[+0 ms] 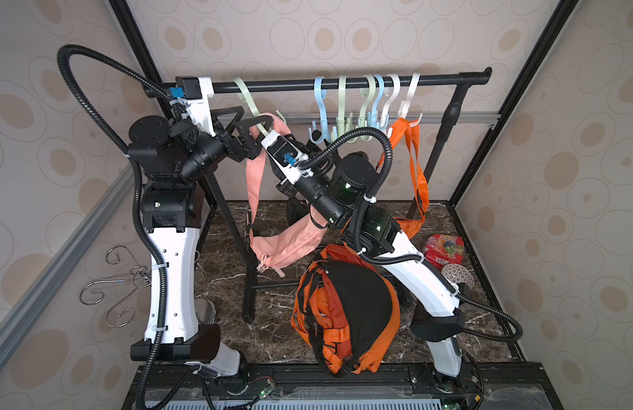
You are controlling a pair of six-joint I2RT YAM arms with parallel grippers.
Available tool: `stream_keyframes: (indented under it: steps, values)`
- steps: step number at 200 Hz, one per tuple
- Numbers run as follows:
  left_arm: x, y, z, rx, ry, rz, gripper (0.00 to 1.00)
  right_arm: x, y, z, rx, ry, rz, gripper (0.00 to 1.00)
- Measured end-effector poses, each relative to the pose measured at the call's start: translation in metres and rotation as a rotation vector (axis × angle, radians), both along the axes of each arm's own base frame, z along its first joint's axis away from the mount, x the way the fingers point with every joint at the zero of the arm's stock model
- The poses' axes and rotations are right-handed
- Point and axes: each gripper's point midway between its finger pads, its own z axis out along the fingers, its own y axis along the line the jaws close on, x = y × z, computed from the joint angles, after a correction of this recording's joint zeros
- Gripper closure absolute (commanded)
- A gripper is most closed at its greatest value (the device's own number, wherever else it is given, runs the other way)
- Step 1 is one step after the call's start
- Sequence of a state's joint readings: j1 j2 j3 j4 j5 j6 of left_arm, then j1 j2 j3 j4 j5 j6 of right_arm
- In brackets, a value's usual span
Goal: Hang the bag on a hook
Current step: Hang the bag on the hook.
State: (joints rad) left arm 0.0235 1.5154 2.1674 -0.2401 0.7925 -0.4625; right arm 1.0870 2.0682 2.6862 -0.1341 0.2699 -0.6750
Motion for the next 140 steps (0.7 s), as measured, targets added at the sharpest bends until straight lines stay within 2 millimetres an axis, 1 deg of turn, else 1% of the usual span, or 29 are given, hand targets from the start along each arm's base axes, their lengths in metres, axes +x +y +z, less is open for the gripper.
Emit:
stream_keyframes:
  steps: [14, 51, 84, 115, 140]
  values:
    - [0.0, 0.0, 0.0, 0.002, -0.002, 0.001, 0.0, 0.001, 0.0, 0.0, -0.001, -0.002, -0.003, 0.68]
    - [0.0, -0.001, -0.001, 0.007, -0.003, -0.005, 0.0, 0.002, -0.006, 0.009, 0.024, -0.018, -0.004, 0.7]
    - [-0.001, 0.0, -0.002, 0.009, -0.004, -0.001, 0.0, 0.009, -0.003, 0.005, 0.033, -0.013, -0.002, 0.7]
    - [-0.001, 0.001, -0.001, 0.009, -0.005, 0.001, 0.0, 0.01, -0.001, 0.005, 0.045, -0.012, 0.012, 0.72]
    - [-0.001, 0.001, -0.001, 0.008, -0.005, 0.002, 0.0, 0.011, -0.001, 0.006, 0.055, -0.009, 0.019, 0.7]
